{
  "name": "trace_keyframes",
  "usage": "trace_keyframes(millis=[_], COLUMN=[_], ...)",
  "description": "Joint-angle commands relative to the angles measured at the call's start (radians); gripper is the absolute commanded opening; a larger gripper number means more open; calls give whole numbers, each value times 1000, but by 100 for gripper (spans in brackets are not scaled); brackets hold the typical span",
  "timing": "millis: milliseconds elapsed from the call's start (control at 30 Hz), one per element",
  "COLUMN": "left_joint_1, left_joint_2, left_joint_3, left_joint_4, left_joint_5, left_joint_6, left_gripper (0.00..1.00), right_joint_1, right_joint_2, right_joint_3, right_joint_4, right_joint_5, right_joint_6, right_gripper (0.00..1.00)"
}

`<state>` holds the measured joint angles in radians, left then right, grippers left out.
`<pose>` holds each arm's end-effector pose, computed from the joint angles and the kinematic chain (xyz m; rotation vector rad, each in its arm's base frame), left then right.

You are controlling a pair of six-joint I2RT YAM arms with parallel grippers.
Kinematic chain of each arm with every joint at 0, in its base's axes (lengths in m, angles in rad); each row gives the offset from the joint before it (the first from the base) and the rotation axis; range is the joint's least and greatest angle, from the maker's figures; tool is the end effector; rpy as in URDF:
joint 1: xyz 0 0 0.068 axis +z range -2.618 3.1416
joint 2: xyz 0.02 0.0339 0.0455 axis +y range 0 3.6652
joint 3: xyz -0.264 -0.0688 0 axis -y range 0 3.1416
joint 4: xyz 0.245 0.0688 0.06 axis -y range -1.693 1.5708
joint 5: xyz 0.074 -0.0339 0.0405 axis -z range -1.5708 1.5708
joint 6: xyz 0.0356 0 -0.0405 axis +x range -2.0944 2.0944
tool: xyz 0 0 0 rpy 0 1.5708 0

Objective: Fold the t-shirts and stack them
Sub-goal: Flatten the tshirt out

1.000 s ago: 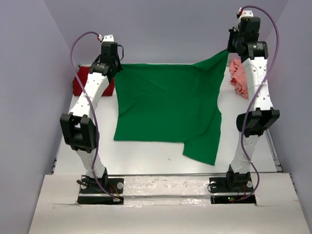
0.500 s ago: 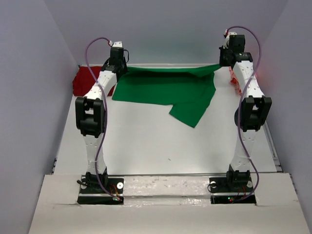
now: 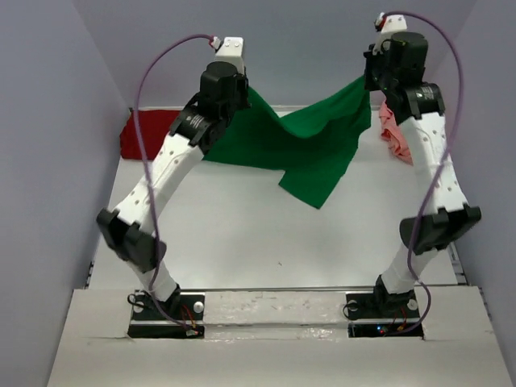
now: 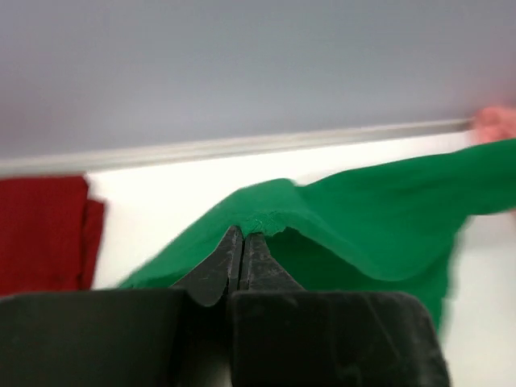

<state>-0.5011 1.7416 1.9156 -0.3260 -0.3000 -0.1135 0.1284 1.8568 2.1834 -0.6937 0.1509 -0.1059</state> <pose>0.3581 -0.1842 0.4588 0.1113 1.7163 -0.1972 0.4065 0.0471 0.4630 -0.1263 1.9316 -0.1312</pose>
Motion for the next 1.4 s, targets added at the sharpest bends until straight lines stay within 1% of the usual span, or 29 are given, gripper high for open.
trace_keyframes(millis=[0, 33, 67, 100, 167, 233, 267, 333, 367, 467, 500, 533, 600, 633, 667, 700, 733, 767, 800, 833, 900, 933, 967, 1000, 1067, 1133, 1200, 1233, 1367], left_joint_1=[-151, -204, -226, -253, -286, -289, -289, -289, -289, -289, -289, -289, -289, -289, -289, -289, -289, -289, -289, -289, -287, -287, -286, -283, -274, -225, -177, -177, -120], left_joint_2=[-390, -440, -533, -577, -692, -790, -821, -869, -907, -932, -932, -926, -898, -881, -870, -855, -837, -799, -777, -754, -674, -642, -575, -542, -463, -403, -381, -375, -387], left_joint_3=[-6, -53, -73, -90, -113, -127, -132, -132, -130, -121, -134, -145, -190, -261, -300, -338, -415, -452, -489, -562, -616, -635, -656, -655, -667, -670, -675, -673, -653], left_joint_4=[-2, -5, -13, -36, -76, -131, -146, -197, -209, -272, -300, -315, -332, -321, -311, -305, -289, -275, -250, -228, -200, -191, -193, -211, -190, -183, -165, -160, -163], left_joint_5=[-94, -91, -84, -76, -50, -15, -4, 5, 7, -8, -39, -57, -83, -88, -93, -122, -120, -125, -134, -137, -183, -197, -215, -256, -275, -272, -272, -280, -367], left_joint_6=[20, 9, -9, -20, -47, -84, -92, -116, -123, -143, -152, -161, -179, -184, -189, -221, -232, -242, -285, -297, -351, -368, -388, -411, -436, -453, -460, -463, -485], left_gripper=[0, 0, 0, 0, 0, 0, 0, 0, 0, 0, 0, 0, 0, 0, 0, 0, 0, 0, 0, 0, 0, 0, 0, 0, 0, 0, 0, 0, 0], right_joint_1=[94, 103, 114, 114, 114, 114, 114, 114, 114, 114, 114, 114, 114, 114, 114, 114, 114, 114, 114, 114, 114, 114, 114, 114, 114, 114, 114, 114, 114], right_joint_2=[-391, -489, -534, -579, -669, -712, -763, -810, -830, -828, -820, -820, -831, -838, -837, -835, -831, -820, -805, -786, -742, -726, -711, -678, -634, -569, -515, -515, -443], right_joint_3=[23, 7, 0, -16, 4, 64, 70, 76, 84, 137, 130, 113, -8, -51, -97, -185, -232, -284, -350, -381, -457, -485, -541, -562, -596, -623, -643, -648, -636], right_joint_4=[-16, -26, -30, -33, -90, -162, -171, -193, -207, -292, -314, -313, -287, -264, -251, -238, -206, -185, -179, -162, -115, -98, -52, -37, -7, 23, 54, 65, 112], right_joint_5=[75, 73, 61, 67, 52, 33, 26, 6, -16, -30, -30, -27, -16, -14, -10, 2, 10, 38, 48, 64, 104, 110, 125, 147, 176, 194, 194, 191, 220], right_joint_6=[8, 26, 31, 37, 58, 75, 81, 103, 139, 187, 192, 195, 215, 239, 247, 250, 255, 264, 259, 258, 244, 238, 235, 235, 235, 235, 233, 233, 218], right_gripper=[0, 0, 0, 0, 0, 0, 0, 0, 0, 0, 0, 0, 0, 0, 0, 0, 0, 0, 0, 0, 0, 0, 0, 0, 0, 0, 0, 0, 0])
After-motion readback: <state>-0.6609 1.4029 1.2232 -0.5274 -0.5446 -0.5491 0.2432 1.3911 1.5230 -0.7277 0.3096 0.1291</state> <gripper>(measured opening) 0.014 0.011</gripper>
